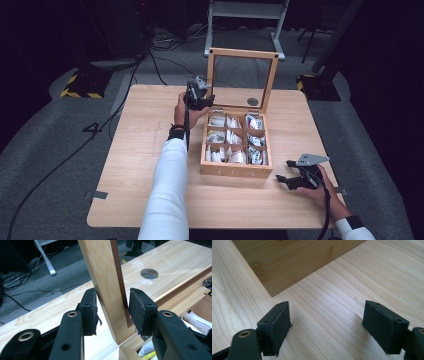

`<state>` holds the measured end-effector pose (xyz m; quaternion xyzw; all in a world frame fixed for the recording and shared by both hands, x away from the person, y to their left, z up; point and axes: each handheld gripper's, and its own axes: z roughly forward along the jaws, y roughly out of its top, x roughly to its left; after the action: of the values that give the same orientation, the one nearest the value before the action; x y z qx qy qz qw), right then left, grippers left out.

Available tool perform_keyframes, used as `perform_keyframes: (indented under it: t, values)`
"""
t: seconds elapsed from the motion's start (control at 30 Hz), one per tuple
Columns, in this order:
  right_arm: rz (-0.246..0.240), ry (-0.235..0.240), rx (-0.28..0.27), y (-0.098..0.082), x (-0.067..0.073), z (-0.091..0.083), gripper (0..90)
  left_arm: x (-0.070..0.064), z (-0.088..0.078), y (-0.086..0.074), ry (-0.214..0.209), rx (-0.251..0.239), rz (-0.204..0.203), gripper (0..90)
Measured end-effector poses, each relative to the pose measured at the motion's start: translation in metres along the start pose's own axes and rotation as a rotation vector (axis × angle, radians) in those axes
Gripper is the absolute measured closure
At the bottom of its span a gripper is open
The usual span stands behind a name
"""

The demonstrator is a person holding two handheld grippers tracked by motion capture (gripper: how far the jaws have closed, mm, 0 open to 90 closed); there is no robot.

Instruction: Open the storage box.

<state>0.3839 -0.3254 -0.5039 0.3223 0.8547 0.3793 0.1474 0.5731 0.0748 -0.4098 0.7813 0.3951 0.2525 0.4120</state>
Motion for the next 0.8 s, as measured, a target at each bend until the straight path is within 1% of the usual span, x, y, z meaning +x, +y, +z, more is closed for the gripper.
perform_keyframes:
  t: [0.03, 0.07, 0.17, 0.2, 0.37, 0.43, 0.47, 0.57, 0.6, 0.63, 0.67, 0.7, 0.73, 0.77, 0.8]
  values:
    - [0.0, 0.0, 0.0, 0.0, 0.0, 0.0, 22.1, 0.0, 0.0, 0.0, 0.0, 0.0, 0.0, 58.8]
    - [0.0, 0.0, 0.0, 0.0, 0.0, 0.0, 22.0, 0.0, 0.0, -0.003, -0.01, 0.0, -0.008, 58.8]
    - [0.0, 0.0, 0.0, 0.0, 0.0, 0.0, 22.0, 0.0, 0.002, -0.006, -0.013, 0.008, -0.007, 58.9]
    - [0.0, 0.0, 0.0, 0.0, 0.0, 0.0, 22.0, -0.001, 0.003, -0.008, -0.014, 0.017, -0.006, 58.9]
    - [0.0, 0.0, 0.0, 0.0, 0.0, 0.0, 22.0, -0.002, 0.004, -0.014, -0.019, 0.026, -0.004, 58.3]
    - [0.0, 0.0, 0.0, 0.0, 0.0, 0.0, 22.1, -0.003, 0.007, -0.017, -0.025, 0.05, 0.007, 56.6]
    - [0.0, 0.0, 0.0, 0.0, 0.0, 0.0, 22.1, -0.004, 0.007, -0.017, -0.026, 0.065, 0.02, 55.4]
    - [0.0, 0.0, 0.0, 0.0, 0.0, 0.0, 22.0, -0.006, 0.006, -0.017, -0.027, 0.075, 0.031, 53.0]
    - [0.0, 0.0, 0.0, 0.0, 0.0, 0.0, 22.1, -0.007, 0.004, -0.015, -0.038, 0.086, 0.038, 48.7]
    - [0.0, 0.0, 0.0, 0.0, 0.0, 0.0, 22.1, -0.007, 0.004, -0.015, -0.038, 0.086, 0.038, 45.2]
    - [0.0, 0.0, 0.0, 0.0, 0.0, 0.0, 22.1, -0.009, 0.001, -0.014, -0.035, 0.096, 0.052, 42.0]
    - [0.0, 0.0, 0.0, 0.0, 0.0, 0.0, 22.0, -0.009, 0.001, -0.014, -0.035, 0.096, 0.052, 38.9]
    - [0.0, 0.0, 0.0, 0.0, 0.0, 0.0, 22.0, -0.01, -0.004, -0.011, -0.033, 0.107, 0.069, 35.1]
    - [0.0, 0.001, 0.0, 0.0, 0.0, 0.0, 22.0, -0.01, -0.004, -0.011, -0.033, 0.107, 0.069, 31.5]
    - [0.001, 0.002, 0.0, 0.0, 0.0, 0.0, 22.0, -0.01, -0.009, -0.01, -0.031, 0.118, 0.072, 28.6]
